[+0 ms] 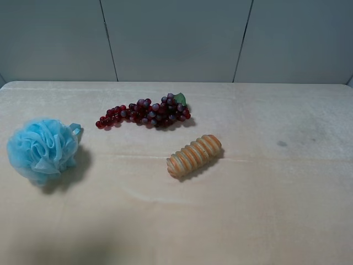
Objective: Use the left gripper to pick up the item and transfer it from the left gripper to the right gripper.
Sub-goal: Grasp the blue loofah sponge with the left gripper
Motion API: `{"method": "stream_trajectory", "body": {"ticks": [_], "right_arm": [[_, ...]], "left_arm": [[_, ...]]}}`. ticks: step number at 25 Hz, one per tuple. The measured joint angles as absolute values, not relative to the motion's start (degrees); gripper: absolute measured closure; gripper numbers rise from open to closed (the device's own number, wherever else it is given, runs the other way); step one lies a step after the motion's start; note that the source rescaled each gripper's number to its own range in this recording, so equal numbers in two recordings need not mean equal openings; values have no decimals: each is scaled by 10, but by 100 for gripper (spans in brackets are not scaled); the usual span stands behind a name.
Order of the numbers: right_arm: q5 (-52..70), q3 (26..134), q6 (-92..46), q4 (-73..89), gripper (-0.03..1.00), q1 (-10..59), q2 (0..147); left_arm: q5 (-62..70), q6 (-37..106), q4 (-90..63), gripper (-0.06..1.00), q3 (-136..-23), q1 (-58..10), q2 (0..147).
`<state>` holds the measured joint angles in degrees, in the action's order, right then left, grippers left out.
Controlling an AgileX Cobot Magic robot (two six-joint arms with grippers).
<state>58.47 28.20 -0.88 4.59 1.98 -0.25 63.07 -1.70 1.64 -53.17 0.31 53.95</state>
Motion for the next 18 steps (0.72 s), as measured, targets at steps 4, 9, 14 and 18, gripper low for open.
{"method": "stream_trajectory", "body": {"ticks": [4, 9, 14, 18], "right_arm": [[585, 282, -9, 46, -3, 20, -3], [585, 282, -9, 46, -3, 20, -3], [585, 282, -9, 46, -3, 20, -3], [585, 282, -9, 46, -3, 20, -3]], "left_arm": [[590, 3, 16, -4, -544, 3, 668], [535, 14, 10, -4, -544, 3, 791], [485, 15, 7, -4, -544, 3, 880], [435, 20, -4, -3, -544, 3, 936]]}}
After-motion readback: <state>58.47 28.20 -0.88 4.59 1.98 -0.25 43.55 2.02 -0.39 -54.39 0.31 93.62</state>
